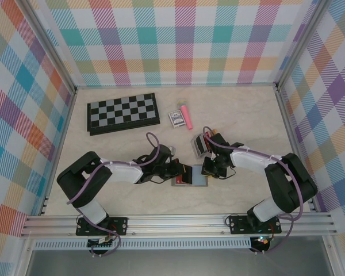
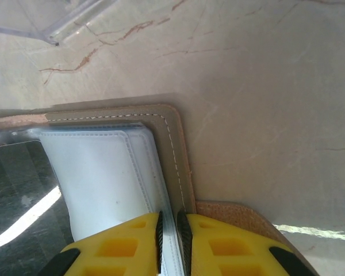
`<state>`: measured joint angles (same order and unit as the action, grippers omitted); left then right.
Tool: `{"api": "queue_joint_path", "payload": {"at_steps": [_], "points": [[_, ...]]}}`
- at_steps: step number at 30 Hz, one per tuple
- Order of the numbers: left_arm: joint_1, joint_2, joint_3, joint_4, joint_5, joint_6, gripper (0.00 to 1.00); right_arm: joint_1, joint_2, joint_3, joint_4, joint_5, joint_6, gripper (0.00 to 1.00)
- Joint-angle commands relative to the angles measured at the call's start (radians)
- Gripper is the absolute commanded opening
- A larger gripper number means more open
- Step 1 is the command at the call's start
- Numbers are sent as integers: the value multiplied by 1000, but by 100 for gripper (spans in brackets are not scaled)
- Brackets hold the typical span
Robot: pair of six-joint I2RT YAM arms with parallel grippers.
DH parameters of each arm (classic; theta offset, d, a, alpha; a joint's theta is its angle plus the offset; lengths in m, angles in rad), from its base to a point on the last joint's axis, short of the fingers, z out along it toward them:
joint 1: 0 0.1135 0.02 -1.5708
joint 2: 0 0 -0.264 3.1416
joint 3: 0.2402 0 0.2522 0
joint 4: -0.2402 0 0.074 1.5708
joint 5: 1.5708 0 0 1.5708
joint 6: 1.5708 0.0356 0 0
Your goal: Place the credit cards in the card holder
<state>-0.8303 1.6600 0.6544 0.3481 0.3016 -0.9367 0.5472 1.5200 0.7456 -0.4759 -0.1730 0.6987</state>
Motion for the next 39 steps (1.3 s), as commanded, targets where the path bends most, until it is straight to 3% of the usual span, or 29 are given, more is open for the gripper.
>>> {"api": "queue_joint_path", "payload": {"at_steps": [1,19,28,39], "points": [[-13,-18,-20,-15,-64,14,0,2,61,-37,32,6,-3,18],[-43,68,40,-2,-34,2,0,1,79,-53,81,-39,23,17],[-43,-18,-7,-133,-149,-62,0,1,83,-52,78,-26,33,17],[-45,24,16,-103,-103,-57,0,0,93,-48,84,-44,28,17]]}}
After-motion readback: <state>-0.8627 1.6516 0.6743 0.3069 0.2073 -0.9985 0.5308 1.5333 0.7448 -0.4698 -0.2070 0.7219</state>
